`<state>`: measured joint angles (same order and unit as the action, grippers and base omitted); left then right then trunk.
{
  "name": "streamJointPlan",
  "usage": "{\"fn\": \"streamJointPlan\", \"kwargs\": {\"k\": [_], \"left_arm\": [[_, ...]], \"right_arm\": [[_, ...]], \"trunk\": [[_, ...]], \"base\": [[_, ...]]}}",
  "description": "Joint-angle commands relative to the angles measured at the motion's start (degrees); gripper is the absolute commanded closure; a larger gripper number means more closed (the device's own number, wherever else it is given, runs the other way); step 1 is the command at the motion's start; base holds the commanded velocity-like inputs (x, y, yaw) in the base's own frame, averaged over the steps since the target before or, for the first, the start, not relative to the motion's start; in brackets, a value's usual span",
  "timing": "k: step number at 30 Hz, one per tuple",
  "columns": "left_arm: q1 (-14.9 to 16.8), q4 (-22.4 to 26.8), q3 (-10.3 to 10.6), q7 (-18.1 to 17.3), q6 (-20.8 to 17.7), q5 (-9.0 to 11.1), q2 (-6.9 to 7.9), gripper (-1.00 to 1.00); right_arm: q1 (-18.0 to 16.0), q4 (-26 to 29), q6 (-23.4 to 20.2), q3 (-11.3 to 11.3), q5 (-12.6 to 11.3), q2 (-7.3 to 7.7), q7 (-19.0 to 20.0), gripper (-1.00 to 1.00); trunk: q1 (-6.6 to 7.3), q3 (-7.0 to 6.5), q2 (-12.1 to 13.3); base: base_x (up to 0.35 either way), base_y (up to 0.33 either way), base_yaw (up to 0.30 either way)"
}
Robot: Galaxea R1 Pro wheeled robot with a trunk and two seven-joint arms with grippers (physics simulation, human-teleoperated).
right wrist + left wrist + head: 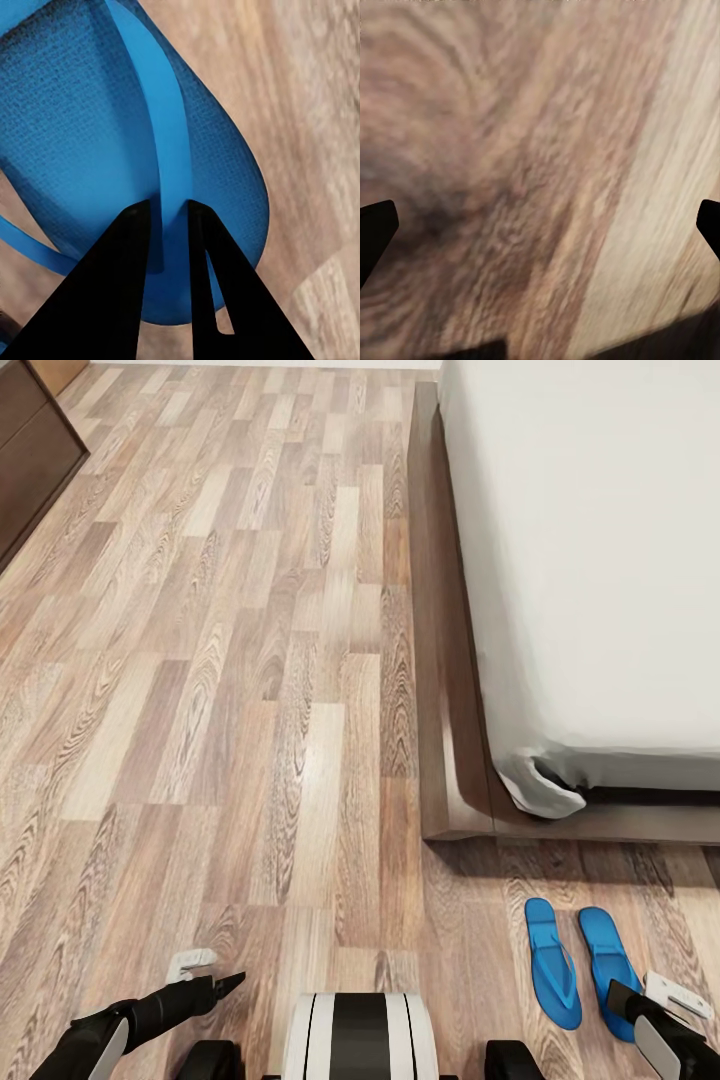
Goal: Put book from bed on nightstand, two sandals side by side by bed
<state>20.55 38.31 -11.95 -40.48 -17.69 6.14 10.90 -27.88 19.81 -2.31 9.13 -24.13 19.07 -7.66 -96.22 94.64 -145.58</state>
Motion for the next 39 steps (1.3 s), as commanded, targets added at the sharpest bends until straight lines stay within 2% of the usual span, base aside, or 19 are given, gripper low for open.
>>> {"fn": "streamJointPlan", "kwargs": {"k": [1,10,16,19,34,39], "left_arm": [[0.01,0.01,-0.09,-0.14,-0.55,0.45,0.0,-1.0],[0.01,-0.02,-0.09,-0.13,-0.56,0.45,0.0,-1.0],[0.01,-0.01,-0.09,-0.15,-0.58,0.45,0.0,-1.0],[0.01,-0.03,-0.09,-0.14,-0.59,0.45,0.0,-1.0],[0.01,0.0,-0.09,-0.21,-0.59,0.45,0.0,-1.0],[0.01,0.0,-0.09,-0.15,-0.59,0.42,0.0,-1.0]], "right_arm": [[-0.03,0.16,-0.2,0.01,-0.47,0.0,-0.11,1.0],[0.01,0.23,-0.15,0.09,-0.47,0.14,4.18,1.0],[0.0,0.23,-0.15,0.17,-0.48,0.17,4.4,1.0],[0.01,0.23,-0.15,0.18,-0.48,0.18,4.41,1.0],[0.01,0.23,-0.15,0.19,-0.47,0.18,4.41,1.0],[0.01,0.23,-0.15,0.19,-0.47,0.18,4.41,1.0]], "trunk": [[0.01,0.03,-0.01],[0.01,0.03,-0.01],[0.01,0.03,-0.01],[-0.07,0.69,-0.05],[-0.07,0.69,-0.05],[0.06,-0.41,0.02]], "base": [[0.0,0.0,0.0],[0.0,0.0,0.0],[0.0,0.0,0.0],[0.0,0.0,0.0],[0.0,0.0,0.0],[0.0,0.0,0.0]]}}
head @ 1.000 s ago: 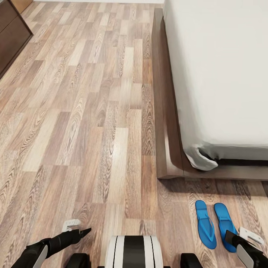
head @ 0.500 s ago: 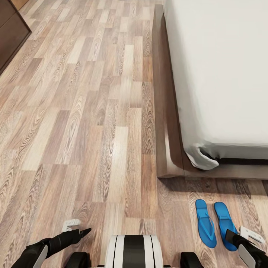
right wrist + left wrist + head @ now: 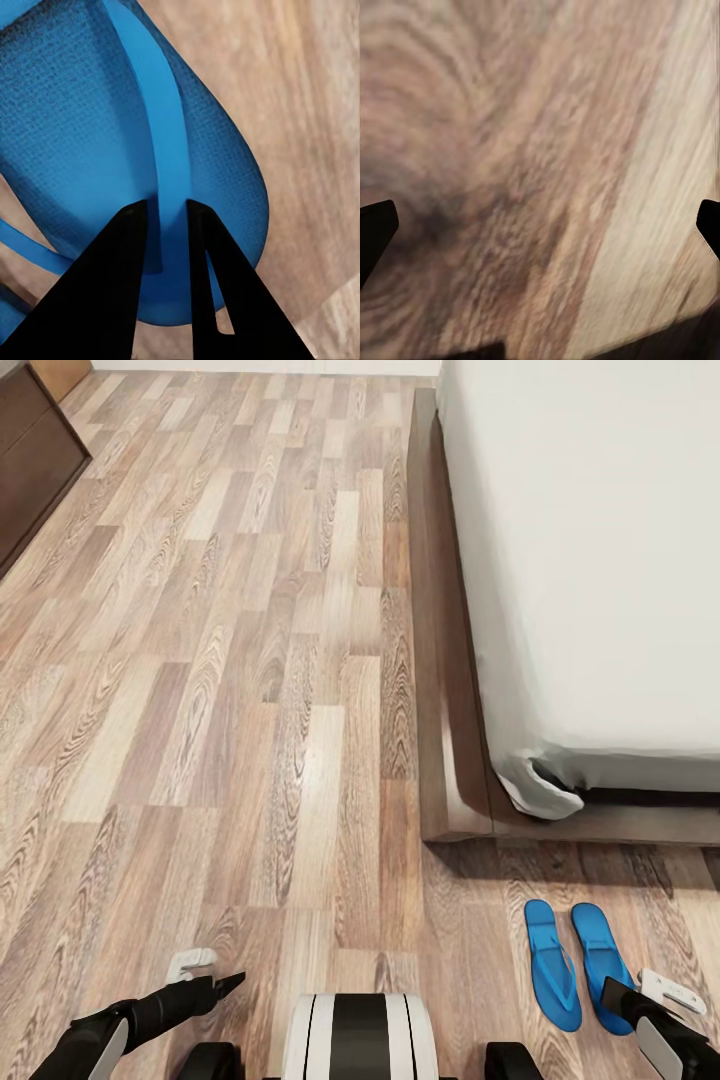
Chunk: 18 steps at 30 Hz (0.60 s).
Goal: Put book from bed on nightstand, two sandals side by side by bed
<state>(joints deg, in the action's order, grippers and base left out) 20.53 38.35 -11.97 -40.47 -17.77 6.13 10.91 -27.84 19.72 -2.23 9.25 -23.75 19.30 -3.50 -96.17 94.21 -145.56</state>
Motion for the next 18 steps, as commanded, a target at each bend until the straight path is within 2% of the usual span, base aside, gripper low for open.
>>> {"fn": "streamJointPlan", "kwargs": {"k": [1,18], "left_arm": [[0.04,-0.03,-0.07,-0.17,-0.51,0.44,-0.01,-1.0],[0.04,-0.03,-0.12,-0.14,-0.57,0.46,-0.01,-1.0]], "right_arm": [[-0.04,0.32,-0.23,0.07,-0.86,-0.05,0.25,1.0],[-0.03,0.32,-0.24,0.07,-0.86,-0.05,0.25,1.0]], "trunk": [[0.0,0.01,-0.01],[0.03,-0.21,0.0]], "base": [[0.0,0.0,0.0],[0.0,0.0,0.0]]}}
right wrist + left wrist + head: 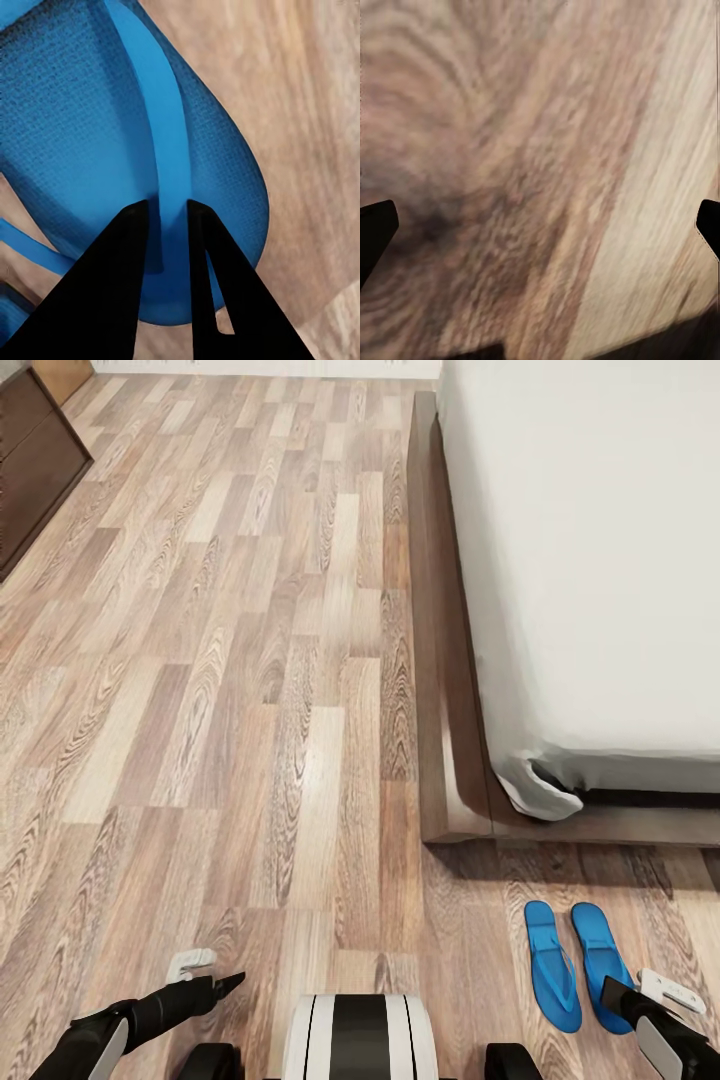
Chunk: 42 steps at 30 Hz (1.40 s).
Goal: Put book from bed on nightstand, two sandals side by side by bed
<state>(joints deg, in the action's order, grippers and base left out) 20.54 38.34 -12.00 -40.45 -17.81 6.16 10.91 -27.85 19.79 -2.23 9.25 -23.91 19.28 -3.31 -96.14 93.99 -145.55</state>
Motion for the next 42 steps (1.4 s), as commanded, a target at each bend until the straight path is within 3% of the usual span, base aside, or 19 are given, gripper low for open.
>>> {"fn": "streamJointPlan", "kwargs": {"k": [1,16,17,34,42], "left_arm": [[0.03,-0.02,-0.1,-0.16,-0.53,0.43,-0.01,-1.0],[0.03,-0.02,-0.05,-0.16,-0.53,0.43,-0.01,-1.0],[0.03,-0.02,-0.05,-0.16,-0.53,0.43,-0.01,-1.0],[0.03,-0.02,-0.04,-0.16,-0.54,0.43,-0.01,-1.0],[0.03,-0.02,-0.12,-0.16,-0.56,0.42,-0.01,-1.0]], "right_arm": [[-0.01,0.25,-0.23,0.06,-0.7,-0.03,0.06,1.0],[-0.01,0.25,-0.24,0.06,-0.64,-0.01,0.06,1.0],[-0.01,0.25,-0.24,0.08,-0.64,-0.02,0.06,-1.0],[-0.01,0.25,-0.29,0.15,-0.7,0.06,0.06,-1.0],[-0.01,0.25,-0.32,0.15,-0.69,0.06,0.06,-1.0]], "trunk": [[0.0,0.02,-0.01],[0.0,0.02,-0.01],[0.0,0.02,-0.01],[0.0,0.02,-0.01],[0.21,-1.76,0.1]], "base": [[0.0,0.0,0.0],[0.0,0.0,0.0],[0.0,0.0,0.0],[0.0,0.0,0.0],[0.0,0.0,0.0]]}}
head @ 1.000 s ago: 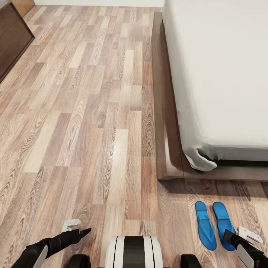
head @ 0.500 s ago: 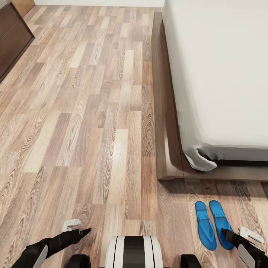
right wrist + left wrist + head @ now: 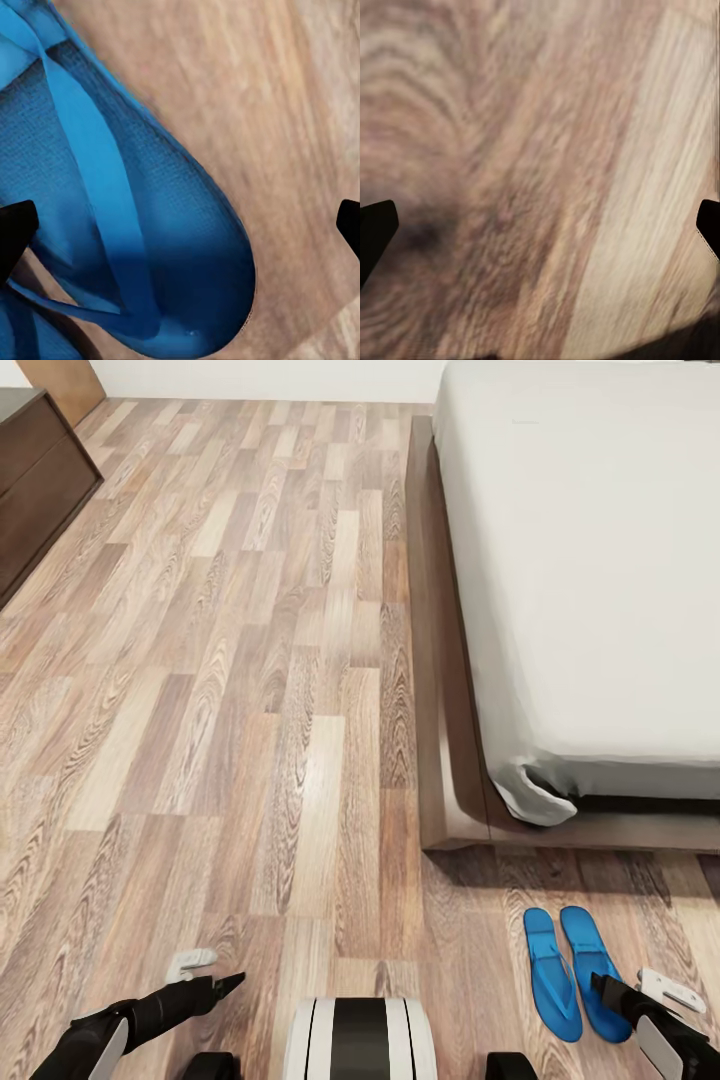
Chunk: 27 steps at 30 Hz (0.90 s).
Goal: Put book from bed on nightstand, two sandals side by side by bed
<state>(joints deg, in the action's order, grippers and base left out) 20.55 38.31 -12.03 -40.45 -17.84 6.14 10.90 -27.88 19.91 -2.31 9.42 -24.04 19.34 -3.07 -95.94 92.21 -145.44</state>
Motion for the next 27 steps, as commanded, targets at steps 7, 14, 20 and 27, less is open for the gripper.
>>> {"fn": "streamJointPlan", "kwargs": {"k": [7,14,20,27], "left_arm": [[0.01,-0.01,-0.05,-0.16,-0.53,0.43,-0.01,-1.0],[0.01,-0.01,-0.05,-0.16,-0.53,0.39,-0.01,-1.0],[0.01,0.0,-0.01,-0.16,-0.53,0.39,0.0,-1.0],[0.01,0.01,-0.01,-0.16,-0.53,0.37,-0.01,-1.0]], "right_arm": [[0.01,0.13,-0.19,-0.02,-0.55,0.0,-0.18,-1.0],[0.01,0.13,-0.16,-0.02,-0.54,0.0,-0.18,-1.0],[0.01,0.13,-0.16,-0.04,-0.52,0.0,-0.18,-1.0],[0.0,0.13,-0.16,-0.02,-0.52,0.0,-0.17,-1.0]], "trunk": [[0.19,-1.53,0.08],[0.37,-3.08,0.18],[0.52,-4.41,0.26],[0.7,-5.96,0.35]], "base": [[0.0,0.0,0.0],[0.0,0.0,0.0],[0.0,0.0,0.0],[0.0,0.0,0.0]]}}
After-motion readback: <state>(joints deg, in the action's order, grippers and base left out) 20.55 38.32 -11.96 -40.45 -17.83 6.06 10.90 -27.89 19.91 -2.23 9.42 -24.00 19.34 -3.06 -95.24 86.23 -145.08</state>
